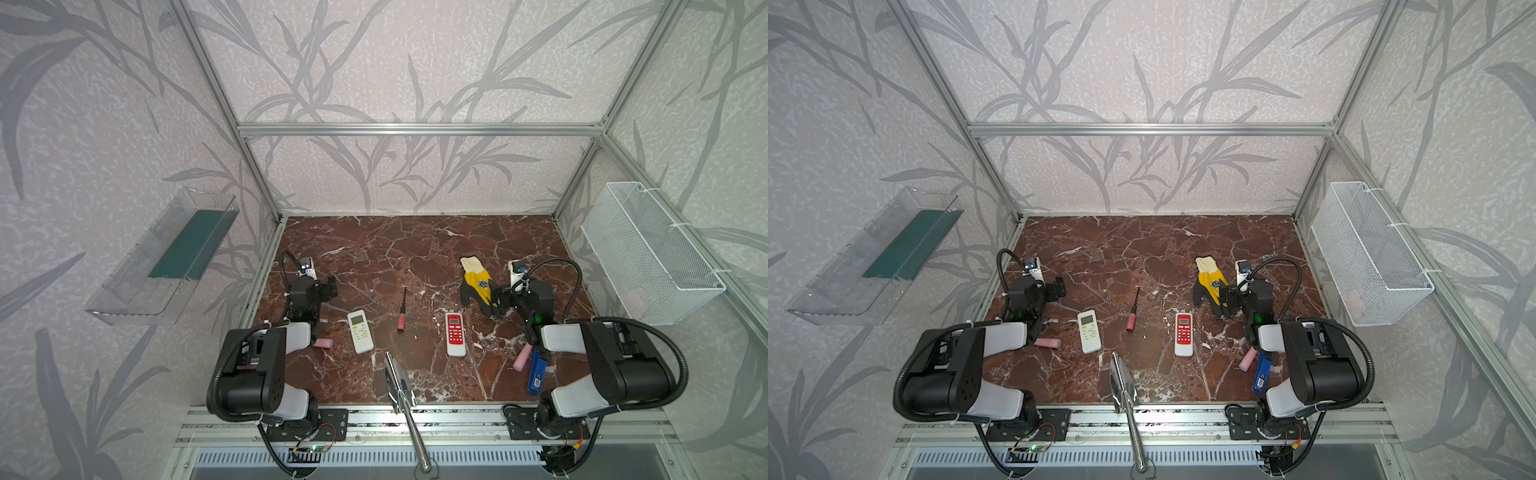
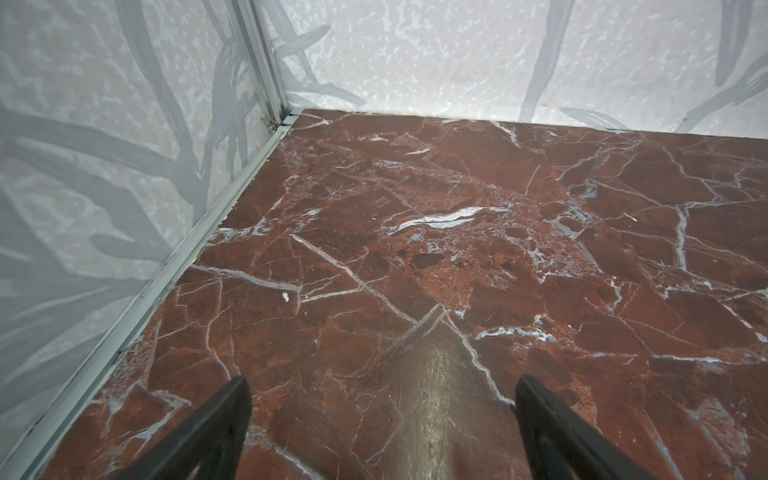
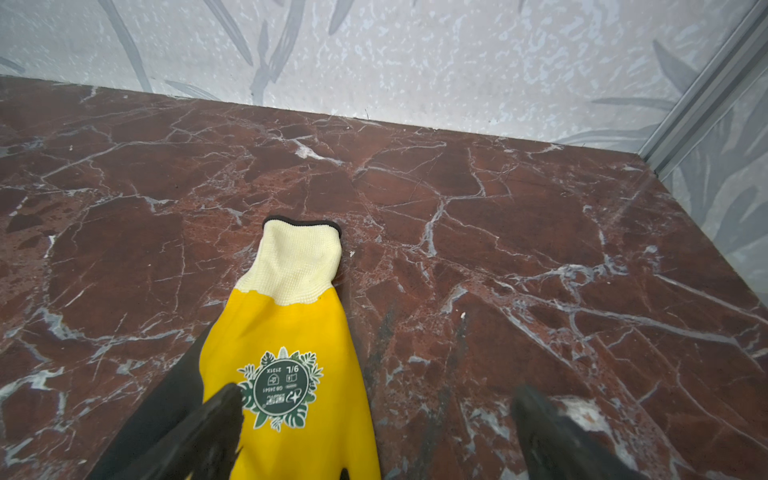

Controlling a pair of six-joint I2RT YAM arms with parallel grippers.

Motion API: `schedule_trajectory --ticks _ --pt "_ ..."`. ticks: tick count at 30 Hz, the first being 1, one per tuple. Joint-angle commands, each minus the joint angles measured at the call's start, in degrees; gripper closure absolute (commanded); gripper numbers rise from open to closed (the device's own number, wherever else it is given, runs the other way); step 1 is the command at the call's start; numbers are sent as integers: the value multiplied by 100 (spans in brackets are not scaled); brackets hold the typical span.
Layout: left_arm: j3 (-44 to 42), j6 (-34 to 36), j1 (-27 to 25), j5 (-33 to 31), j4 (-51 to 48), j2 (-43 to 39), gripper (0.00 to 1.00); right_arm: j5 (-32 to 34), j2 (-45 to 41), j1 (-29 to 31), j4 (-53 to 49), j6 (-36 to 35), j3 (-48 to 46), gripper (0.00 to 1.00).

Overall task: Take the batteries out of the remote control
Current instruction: 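Move the left gripper toward the white remote while the right gripper moves forward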

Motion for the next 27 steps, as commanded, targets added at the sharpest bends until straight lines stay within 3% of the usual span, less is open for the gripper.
schedule_trajectory --ticks 1,8,13,19,27 --pt "735 -562 -33 -599 -1795 -345 1 41 -430 32 -680 33 276 1" --pt "1855 -1491 -513 -1413 -4026 -586 1 822 -1472 80 -3134 839 989 1" --pt "2535 -2417 -1191 -1671 -5707 -465 1 813 -1918 170 -5166 1417 1757 1" --pt "2787 -3977 -1875 -1105 -7305 -374 1 853 -2188 517 -6562 1916 2096 1" --pt "2823 -4963 -2977 -778 -8087 -132 1 1044 -2409 1268 -7273 2167 2139 1"
